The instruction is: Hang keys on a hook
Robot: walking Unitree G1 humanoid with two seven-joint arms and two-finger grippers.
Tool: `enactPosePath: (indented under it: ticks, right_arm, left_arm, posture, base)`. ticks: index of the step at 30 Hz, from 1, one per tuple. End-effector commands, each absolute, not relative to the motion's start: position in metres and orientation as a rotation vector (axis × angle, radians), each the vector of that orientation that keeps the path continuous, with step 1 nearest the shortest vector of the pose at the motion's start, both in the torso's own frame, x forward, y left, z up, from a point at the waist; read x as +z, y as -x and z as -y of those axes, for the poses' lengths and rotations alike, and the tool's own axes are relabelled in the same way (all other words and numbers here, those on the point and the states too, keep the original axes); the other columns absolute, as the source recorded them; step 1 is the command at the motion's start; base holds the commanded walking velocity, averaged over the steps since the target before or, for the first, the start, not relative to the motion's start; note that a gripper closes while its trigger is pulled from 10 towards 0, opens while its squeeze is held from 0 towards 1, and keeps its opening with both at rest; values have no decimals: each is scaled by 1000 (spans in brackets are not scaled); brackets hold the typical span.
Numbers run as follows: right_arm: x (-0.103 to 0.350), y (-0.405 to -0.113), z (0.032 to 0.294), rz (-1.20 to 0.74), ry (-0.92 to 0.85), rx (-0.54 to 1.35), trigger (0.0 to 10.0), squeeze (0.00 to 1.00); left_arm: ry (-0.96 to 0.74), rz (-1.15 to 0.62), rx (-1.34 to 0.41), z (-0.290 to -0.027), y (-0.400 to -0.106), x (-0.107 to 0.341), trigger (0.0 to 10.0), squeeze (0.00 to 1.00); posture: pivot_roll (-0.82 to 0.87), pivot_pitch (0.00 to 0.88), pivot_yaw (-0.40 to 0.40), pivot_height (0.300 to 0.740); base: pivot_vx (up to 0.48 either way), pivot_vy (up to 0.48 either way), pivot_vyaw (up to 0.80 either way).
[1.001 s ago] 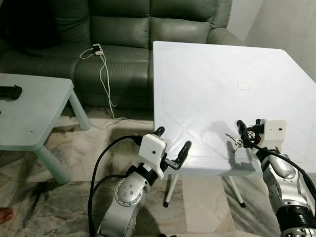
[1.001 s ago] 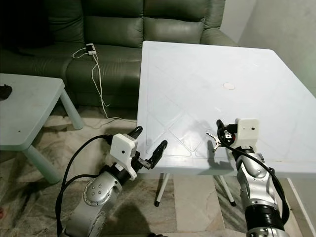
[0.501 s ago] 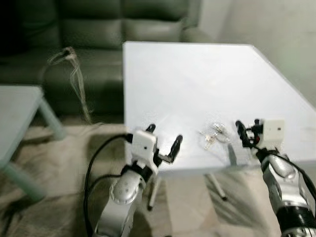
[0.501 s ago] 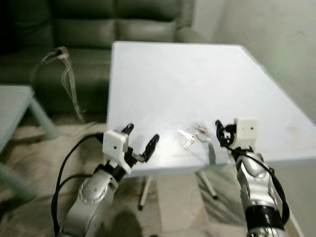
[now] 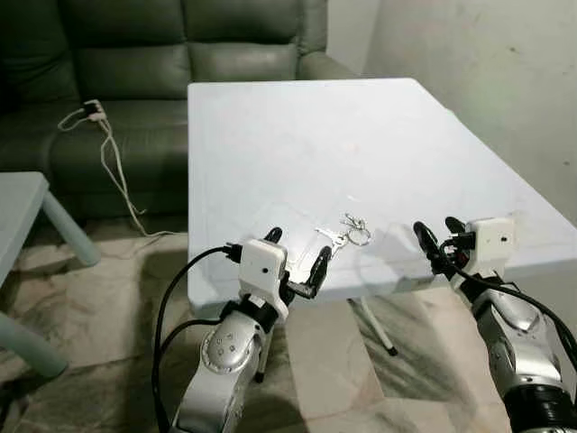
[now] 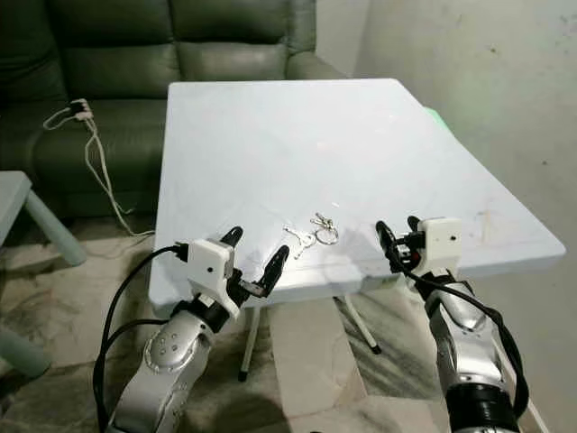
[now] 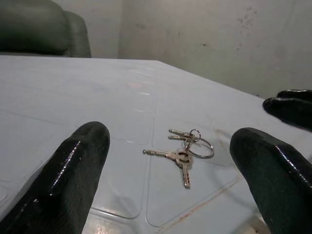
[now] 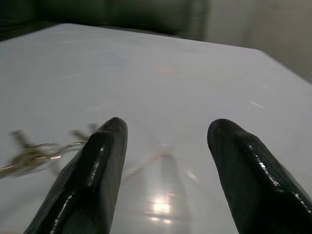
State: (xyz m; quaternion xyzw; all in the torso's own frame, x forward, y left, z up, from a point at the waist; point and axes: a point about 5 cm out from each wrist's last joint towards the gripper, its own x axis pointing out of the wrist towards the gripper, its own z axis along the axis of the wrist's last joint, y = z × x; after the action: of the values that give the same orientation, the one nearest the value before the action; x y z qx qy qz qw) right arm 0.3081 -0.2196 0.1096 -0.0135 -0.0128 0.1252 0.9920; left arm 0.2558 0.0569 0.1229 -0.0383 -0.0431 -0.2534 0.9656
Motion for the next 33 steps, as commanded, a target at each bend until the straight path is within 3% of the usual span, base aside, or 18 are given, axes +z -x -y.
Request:
enactPosePath:
  ticks: [1,20,33]
  right_arm:
    - [108,-304,214,19,57,316,10000,0]
    - [110,-318,165,13,103,508,10000,0]
    - [117,-335,133,26,130,625,10000,0]
  left_arm:
    - [109,90,-507,-51,-257,127,10000,0]
    - [124,64,-434,-72,-254,122,10000,0]
    - [136,54,-397,-78,-248,122,10000,0]
  posture:
    - [-13,69,-110,721]
    - [5,79,-123,721]
    - [40,132,-156,721]
  base:
    - [0,0,0]
    - [0,0,0]
    - [0,0,0]
